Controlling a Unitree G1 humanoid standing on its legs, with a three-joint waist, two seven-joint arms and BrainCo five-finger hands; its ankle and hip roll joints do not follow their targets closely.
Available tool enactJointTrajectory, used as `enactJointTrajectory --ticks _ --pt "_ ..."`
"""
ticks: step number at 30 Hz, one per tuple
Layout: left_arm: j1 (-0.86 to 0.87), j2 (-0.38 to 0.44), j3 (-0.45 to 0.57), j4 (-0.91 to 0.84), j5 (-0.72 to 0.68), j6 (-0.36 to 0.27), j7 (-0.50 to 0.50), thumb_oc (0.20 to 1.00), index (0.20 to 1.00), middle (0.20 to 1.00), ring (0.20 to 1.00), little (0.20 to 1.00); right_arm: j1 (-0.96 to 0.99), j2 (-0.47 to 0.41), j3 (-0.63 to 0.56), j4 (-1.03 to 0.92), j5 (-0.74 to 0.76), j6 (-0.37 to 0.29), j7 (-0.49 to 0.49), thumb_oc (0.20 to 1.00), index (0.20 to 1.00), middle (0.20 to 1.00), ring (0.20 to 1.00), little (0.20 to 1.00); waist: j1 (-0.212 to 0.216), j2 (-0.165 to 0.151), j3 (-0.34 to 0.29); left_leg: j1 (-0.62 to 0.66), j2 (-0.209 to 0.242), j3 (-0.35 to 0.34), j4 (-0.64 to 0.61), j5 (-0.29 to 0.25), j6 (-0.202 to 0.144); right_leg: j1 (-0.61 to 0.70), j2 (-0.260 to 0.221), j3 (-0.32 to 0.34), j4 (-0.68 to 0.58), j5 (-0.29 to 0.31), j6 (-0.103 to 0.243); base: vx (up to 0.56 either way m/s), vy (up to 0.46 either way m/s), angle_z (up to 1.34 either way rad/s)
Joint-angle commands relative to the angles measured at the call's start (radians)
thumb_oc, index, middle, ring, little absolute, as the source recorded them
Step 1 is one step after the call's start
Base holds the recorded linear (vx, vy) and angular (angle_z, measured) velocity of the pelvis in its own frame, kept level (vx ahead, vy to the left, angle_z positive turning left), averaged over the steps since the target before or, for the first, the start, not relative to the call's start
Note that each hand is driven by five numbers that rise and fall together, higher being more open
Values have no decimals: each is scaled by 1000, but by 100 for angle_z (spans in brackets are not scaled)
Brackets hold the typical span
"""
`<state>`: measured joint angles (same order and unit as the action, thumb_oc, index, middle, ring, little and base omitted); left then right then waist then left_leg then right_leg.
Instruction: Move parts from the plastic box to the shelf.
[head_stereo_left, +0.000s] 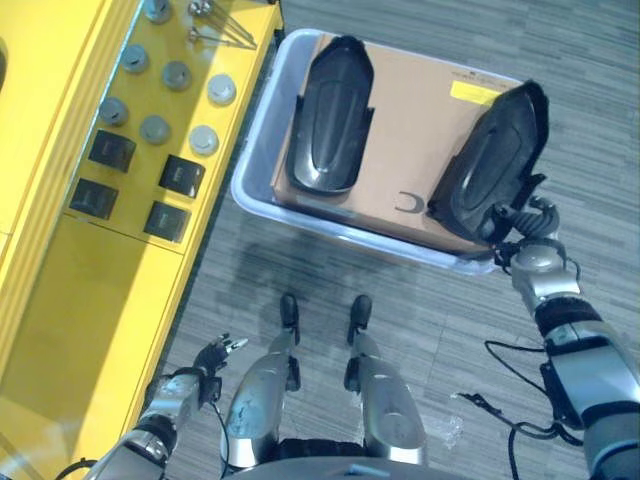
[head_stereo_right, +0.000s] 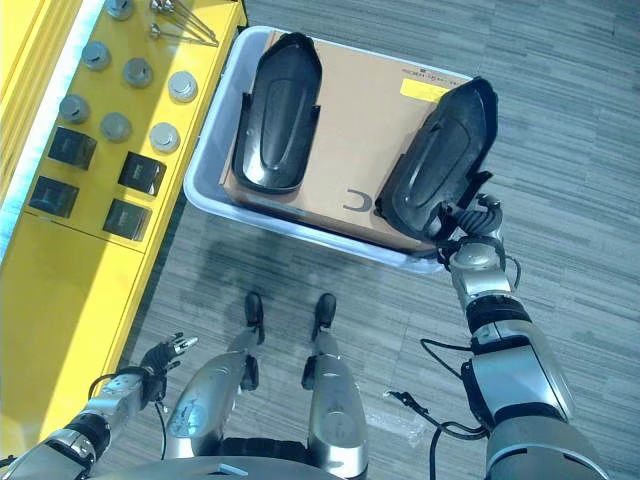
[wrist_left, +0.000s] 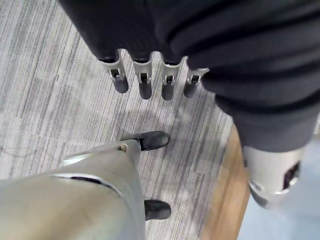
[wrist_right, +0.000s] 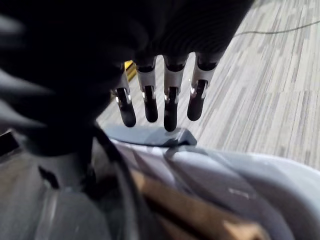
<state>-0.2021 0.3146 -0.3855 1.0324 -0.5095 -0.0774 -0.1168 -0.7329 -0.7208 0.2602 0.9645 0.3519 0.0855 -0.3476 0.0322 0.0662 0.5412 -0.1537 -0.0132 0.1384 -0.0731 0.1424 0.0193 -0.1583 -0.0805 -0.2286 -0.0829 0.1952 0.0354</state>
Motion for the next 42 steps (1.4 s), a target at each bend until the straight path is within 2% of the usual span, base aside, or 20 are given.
enactJointTrajectory --ticks 1,4,7,12,14,16,17,19,20,21,22,23,25,29,31,35,36,37,38,42 --pt "3 18 -30 23 -6 -1 -14 1000 1000 1000 1000 1000 -23 -20 83 86 32 46 141 200 200 200 200 200 41 -18 -37 -25 -1 -38 120 -162 -20 -4 -52 1 93 -161 43 15 -34 7" --pt "0 20 -32 24 4 1 -17 1000 1000 1000 1000 1000 -37 -11 82 129 58 43 169 200 200 200 200 200 49 -15 -41 -21 0 -41 120 -161 -21 1 -52 -6 98 -166 40 5 -10 1" --pt "7 21 -29 21 15 -6 -16 1000 1000 1000 1000 1000 -29 -6 67 130 66 33 152 200 200 200 200 200 50 -14 -46 -4 1 -40 116 -165 -21 17 -50 -9 96 -171 37 8 -1 2" --pt "24 24 -24 10 52 -72 4 1000 1000 1000 1000 1000 15 -15 37 87 15 -54 39 200 200 200 200 200 45 -25 -76 28 5 -35 109 -170 -24 49 -45 -11 86 -175 35 -3 -1 3" --pt "35 31 -21 -18 86 -90 42 1000 1000 1000 1000 1000 56 -29 22 25 -32 -83 -13 200 200 200 200 200 38 -33 -95 56 10 -29 101 -174 -28 72 -43 -13 80 -175 39 0 0 0" --pt "43 40 -13 -48 104 -100 79 1000 1000 1000 1000 1000 93 -39 12 -49 -56 -72 -52 200 200 200 200 200 31 -40 -115 69 12 -24 95 -172 -31 83 -42 -12 74 -171 42 0 0 0" --pt "55 65 9 -130 206 -78 199 1000 1000 1000 1000 1000 169 -58 -27 -179 -125 -60 -102 200 200 200 200 200 15 -53 -149 106 17 -9 82 -173 -35 114 -38 -9 62 -169 47 56 -6 -1" --pt "58 112 16 -259 247 -2 277 1000 1000 1000 1000 1000 255 -68 -63 -311 -155 -40 -135 200 200 200 200 200 -1 -64 -189 137 21 2 71 -172 -37 139 -34 -1 54 -165 53 83 -14 1" --pt "59 116 16 -268 244 0 279 1000 1000 1000 1000 1000 261 -68 -67 -318 -158 -39 -137 200 200 200 200 200 -1 -65 -193 136 21 3 70 -169 -37 137 -34 0 52 -163 53 94 -13 -1" --pt "66 160 39 -424 203 52 318 1000 1000 1000 1000 1000 348 -83 -115 -424 -212 -27 -162 200 200 200 200 200 -10 -67 -224 169 25 9 55 -169 -39 169 -30 1 41 -162 56 108 -26 -13" --pt "79 228 77 -603 236 92 340 1000 1000 1000 1000 1000 458 -94 -189 -526 -279 -53 -182 200 200 200 200 200 -14 -70 -264 200 26 15 38 -166 -38 202 -25 -1 22 -157 60 125 -36 -5" --pt "81 249 93 -668 235 107 333 1000 1000 1000 1000 1000 486 -100 -212 -558 -309 -62 -190 200 200 200 200 200 -14 -72 -278 211 27 16 31 -163 -39 214 -23 -5 15 -153 62 69 -53 9" --pt "63 281 132 -810 179 87 307 1000 1000 1000 1000 1000 522 -113 -250 -629 -381 -98 -220 200 200 200 200 200 -13 -77 -317 233 28 18 3 -148 -41 236 -18 -15 2 -148 67 15 -54 14" --pt "-10 295 184 -1014 73 71 229 1000 1000 1000 1000 1000 526 -132 -272 -773 -491 -97 -264 200 200 200 200 200 -15 -83 -366 240 29 5 -14 -143 -41 256 -11 -17 -4 -153 72 -10 -44 -8" --pt "-56 289 198 -1120 47 56 175 1000 1000 1000 1000 1000 515 -142 -282 -854 -576 -134 -316 200 200 200 200 200 -17 -88 -388 244 30 -3 -14 -151 -41 270 -6 -15 -2 -165 74 -52 -44 2" --pt "-113 256 168 -1173 -1 105 137 1000 1000 1000 1000 1000 454 -158 -265 -934 -671 -154 -363 200 200 200 200 200 -25 -97 -414 249 29 2 -14 -156 -38 275 -5 -10 -3 -168 74 -54 -3 1" --pt "-153 235 125 -1165 -2 140 133 1000 1000 1000 1000 1000 392 -166 -237 -970 -725 -163 -384 200 200 200 200 200 -31 -97 -426 258 27 9 -14 -165 -33 280 -4 -3 -4 -172 73 -37 24 1" --pt "-158 232 119 -1163 -6 145 131 1000 1000 1000 1000 1000 383 -167 -232 -973 -734 -170 -390 200 200 200 200 200 -32 -97 -428 259 27 10 -14 -166 -33 281 -3 -2 -4 -172 73 -30 26 -2" --pt "-187 209 76 -1141 -39 172 147 1000 1000 1000 1000 1000 334 -167 -201 -994 -757 -165 -399 200 200 200 200 200 -36 -99 -436 266 24 13 -14 -172 -29 283 -2 3 -4 -175 73 -10 12 -4" --pt "-246 160 21 -1084 -60 201 173 1000 1000 1000 1000 1000 233 -155 -129 -1026 -770 -156 -381 200 200 200 200 200 -43 -99 -448 280 21 23 -14 -185 -23 290 0 14 -4 -179 76 5 10 -3"
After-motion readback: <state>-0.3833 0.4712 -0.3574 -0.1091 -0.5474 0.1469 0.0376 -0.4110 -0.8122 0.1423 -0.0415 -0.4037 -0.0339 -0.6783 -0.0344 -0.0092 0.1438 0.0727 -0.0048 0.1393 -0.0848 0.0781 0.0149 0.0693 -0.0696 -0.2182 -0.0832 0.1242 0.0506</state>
